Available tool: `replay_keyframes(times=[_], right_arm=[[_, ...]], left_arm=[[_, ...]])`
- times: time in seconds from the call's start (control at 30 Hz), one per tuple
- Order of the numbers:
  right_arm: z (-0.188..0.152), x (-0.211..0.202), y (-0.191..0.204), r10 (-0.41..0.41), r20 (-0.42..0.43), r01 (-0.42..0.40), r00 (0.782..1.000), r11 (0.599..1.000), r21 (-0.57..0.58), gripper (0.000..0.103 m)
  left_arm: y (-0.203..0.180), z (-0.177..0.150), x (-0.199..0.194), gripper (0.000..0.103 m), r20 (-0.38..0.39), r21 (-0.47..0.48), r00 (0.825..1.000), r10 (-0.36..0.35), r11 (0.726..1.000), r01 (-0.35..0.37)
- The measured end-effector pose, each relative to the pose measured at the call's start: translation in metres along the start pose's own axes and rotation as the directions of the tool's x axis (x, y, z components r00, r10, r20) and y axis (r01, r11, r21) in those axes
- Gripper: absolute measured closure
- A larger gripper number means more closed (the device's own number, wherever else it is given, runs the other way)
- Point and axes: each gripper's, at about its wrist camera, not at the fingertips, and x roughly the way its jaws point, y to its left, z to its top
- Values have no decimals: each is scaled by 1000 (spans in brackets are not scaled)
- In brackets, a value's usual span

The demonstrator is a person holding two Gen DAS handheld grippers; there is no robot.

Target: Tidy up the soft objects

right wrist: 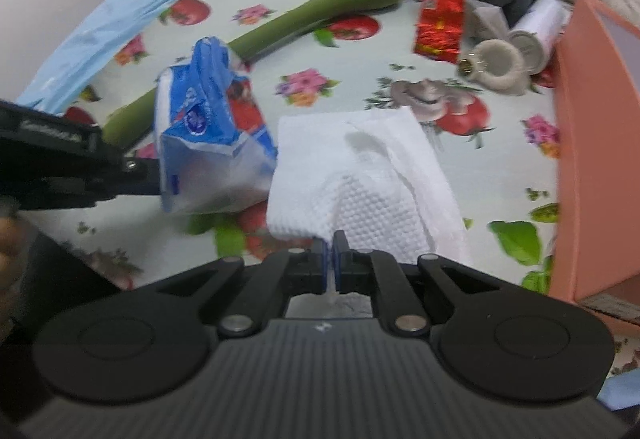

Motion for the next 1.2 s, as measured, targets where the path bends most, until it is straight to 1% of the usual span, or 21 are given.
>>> replay_keyframes(times=[0.03, 0.13, 0.17, 0.2, 0.23, 0.27, 0.3, 0.4, 0.53, 0.6, 0.67, 0.73, 0.8, 0.87, 0.93, 1.0, 1.07, 1.1, 1.17, 1.2], right_arm=[[0, 0, 1, 13, -2, -13, 1000, 1000, -2, 95], [0, 0, 0, 47, -7, -47, 999, 999, 8, 94], [0, 0, 0, 56, -9, -55, 998, 998, 11, 93], [0, -1, -1, 60, -12, -60, 998, 998, 13, 82], [-1, -1, -2, 67, -12, -67, 998, 998, 16, 71], [-2, -2, -3, 74, -8, -74, 997, 997, 23, 53], [-3, -4, -5, 84, -1, -84, 996, 996, 30, 47], [-4, -10, -6, 118, 2, -118, 993, 992, 39, 48], [-2, -24, -11, 154, 70, -158, 986, 985, 65, 48], [0, -26, -15, 134, 93, -141, 987, 988, 67, 46], [2, -23, -20, 110, 98, -117, 989, 991, 67, 43], [2, -17, -27, 86, 84, -92, 993, 993, 77, 43], [1, -11, -33, 70, 76, -77, 995, 993, 92, 43], [1, -4, -38, 61, 67, -67, 996, 992, 102, 43], [1, 3, -41, 40, 54, -46, 998, 993, 104, 43], [1, 8, -42, 39, 53, -44, 998, 994, 99, 43], [3, 14, -43, 34, 48, -38, 998, 995, 93, 42], [3, 16, -43, 28, 45, -32, 999, 995, 90, 39], [3, 20, -42, 1, 30, -3, 1000, 997, 76, 30], [3, 22, -42, -15, 25, 13, 1000, 998, 68, 30]], left_arm=[[1, 0, -1, 92, 6, -3, 1000, 7, 1000, -7], [3, 0, -6, 86, 29, 5, 999, 36, 999, -36], [3, -1, -8, 79, 31, 7, 999, 45, 999, -45], [3, -1, -10, 67, 36, 6, 998, 52, 999, -52], [4, -2, -12, 60, 41, 6, 997, 58, 998, -58], [4, -2, -14, 51, 47, 5, 997, 62, 998, -63], [4, -2, -17, 50, 57, 5, 996, 70, 998, -70], [3, -4, -28, 50, 83, 11, 993, 80, 997, -81], [-6, -6, -39, 49, 128, 32, 989, 76, 996, -81], [-15, -7, -40, 49, 143, 47, 987, 68, 996, -76], [-21, -8, -39, 49, 150, 58, 987, 60, 996, -69], [-29, -9, -34, 48, 149, 70, 987, 62, 995, -73], [-38, -11, -29, 43, 150, 85, 987, 62, 994, -75], [-45, -12, -22, 41, 146, 102, 987, 60, 992, -75], [-51, -14, -15, 40, 139, 112, 987, 75, 990, -91], [-57, -16, -10, 40, 143, 131, 986, 88, 986, -107], [-63, -17, -5, 40, 155, 144, 981, 113, 980, -136], [-65, -18, -3, 40, 162, 149, 979, 123, 978, -147], [-68, -19, -2, 40, 203, 142, 968, 150, 973, -181], [-70, -20, -1, 40, 223, 136, 962, 160, 972, -193]])
